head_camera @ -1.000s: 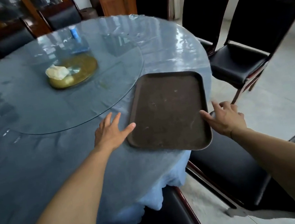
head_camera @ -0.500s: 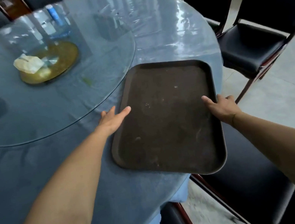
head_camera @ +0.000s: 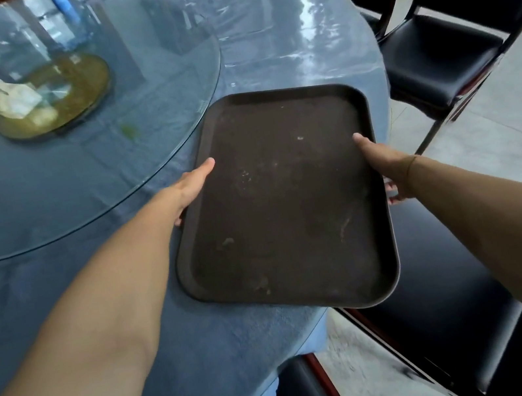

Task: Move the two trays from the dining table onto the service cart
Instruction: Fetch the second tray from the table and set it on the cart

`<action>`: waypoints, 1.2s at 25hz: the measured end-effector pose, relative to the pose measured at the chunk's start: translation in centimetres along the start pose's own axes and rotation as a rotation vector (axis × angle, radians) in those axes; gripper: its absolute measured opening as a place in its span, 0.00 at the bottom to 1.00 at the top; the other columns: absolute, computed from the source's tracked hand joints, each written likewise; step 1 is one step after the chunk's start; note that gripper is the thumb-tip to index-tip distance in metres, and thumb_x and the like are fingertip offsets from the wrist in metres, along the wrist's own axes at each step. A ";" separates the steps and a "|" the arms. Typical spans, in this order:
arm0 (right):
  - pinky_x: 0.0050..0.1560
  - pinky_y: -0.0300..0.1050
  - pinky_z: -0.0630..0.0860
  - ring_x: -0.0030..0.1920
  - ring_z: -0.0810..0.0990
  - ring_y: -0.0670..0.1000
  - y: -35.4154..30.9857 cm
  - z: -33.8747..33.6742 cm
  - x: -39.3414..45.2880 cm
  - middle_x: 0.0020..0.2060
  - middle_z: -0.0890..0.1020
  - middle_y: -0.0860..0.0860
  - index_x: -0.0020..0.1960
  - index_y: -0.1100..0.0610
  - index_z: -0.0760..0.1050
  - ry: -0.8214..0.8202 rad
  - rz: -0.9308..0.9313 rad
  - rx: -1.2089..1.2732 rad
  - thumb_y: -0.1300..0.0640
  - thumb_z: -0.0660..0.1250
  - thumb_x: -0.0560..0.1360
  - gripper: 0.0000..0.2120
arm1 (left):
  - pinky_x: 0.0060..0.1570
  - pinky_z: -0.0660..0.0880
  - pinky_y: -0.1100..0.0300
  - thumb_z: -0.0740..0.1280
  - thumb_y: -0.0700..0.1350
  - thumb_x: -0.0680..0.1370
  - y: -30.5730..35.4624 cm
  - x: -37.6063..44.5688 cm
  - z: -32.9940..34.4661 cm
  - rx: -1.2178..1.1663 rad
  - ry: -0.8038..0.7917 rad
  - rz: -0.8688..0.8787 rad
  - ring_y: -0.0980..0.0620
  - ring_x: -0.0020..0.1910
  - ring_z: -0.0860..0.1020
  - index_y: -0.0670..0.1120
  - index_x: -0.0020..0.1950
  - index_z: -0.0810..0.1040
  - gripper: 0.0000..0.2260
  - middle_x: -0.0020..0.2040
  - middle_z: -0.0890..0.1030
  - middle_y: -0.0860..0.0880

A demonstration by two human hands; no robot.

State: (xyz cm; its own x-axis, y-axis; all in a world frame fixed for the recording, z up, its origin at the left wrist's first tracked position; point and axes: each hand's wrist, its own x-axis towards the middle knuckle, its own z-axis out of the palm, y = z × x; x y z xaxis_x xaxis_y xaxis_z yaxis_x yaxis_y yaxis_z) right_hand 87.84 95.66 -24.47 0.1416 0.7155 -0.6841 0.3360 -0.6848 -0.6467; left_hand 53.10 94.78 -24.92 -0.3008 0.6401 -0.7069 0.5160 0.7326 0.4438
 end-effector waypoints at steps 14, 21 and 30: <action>0.53 0.61 0.68 0.56 0.72 0.59 -2.7 -1.9 -3.6 0.58 0.74 0.54 0.66 0.50 0.68 -0.060 0.128 0.100 0.21 0.54 0.68 0.40 | 0.56 0.67 0.39 0.51 0.84 0.55 1.5 -3.2 -2.9 -0.039 0.024 0.021 0.39 0.76 0.62 0.62 0.80 0.47 0.56 0.80 0.60 0.49; 0.49 0.57 0.72 0.53 0.75 0.58 -5.3 -3.7 -10.3 0.51 0.76 0.55 0.59 0.52 0.74 -0.051 0.098 0.074 0.18 0.55 0.62 0.43 | 0.61 0.70 0.42 0.52 0.81 0.66 2.0 -9.9 -7.0 -0.074 -0.058 0.052 0.42 0.66 0.73 0.53 0.72 0.71 0.45 0.68 0.75 0.45; 0.60 0.61 0.64 0.57 0.64 0.58 -5.5 -3.3 -23.9 0.65 0.68 0.55 0.75 0.52 0.63 -0.013 -0.002 0.060 0.18 0.53 0.63 0.52 | 0.44 0.71 0.53 0.51 0.79 0.70 -2.3 -22.8 -12.6 -0.130 -0.091 0.149 0.46 0.50 0.77 0.49 0.52 0.78 0.36 0.53 0.79 0.43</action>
State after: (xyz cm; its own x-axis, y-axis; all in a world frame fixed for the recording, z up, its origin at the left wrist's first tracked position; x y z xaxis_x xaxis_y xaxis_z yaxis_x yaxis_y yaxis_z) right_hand 85.68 82.79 -3.47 0.1287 0.7155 -0.6866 0.2795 -0.6905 -0.6672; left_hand 48.67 81.37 -2.86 -0.1523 0.7243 -0.6725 0.4397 0.6590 0.6102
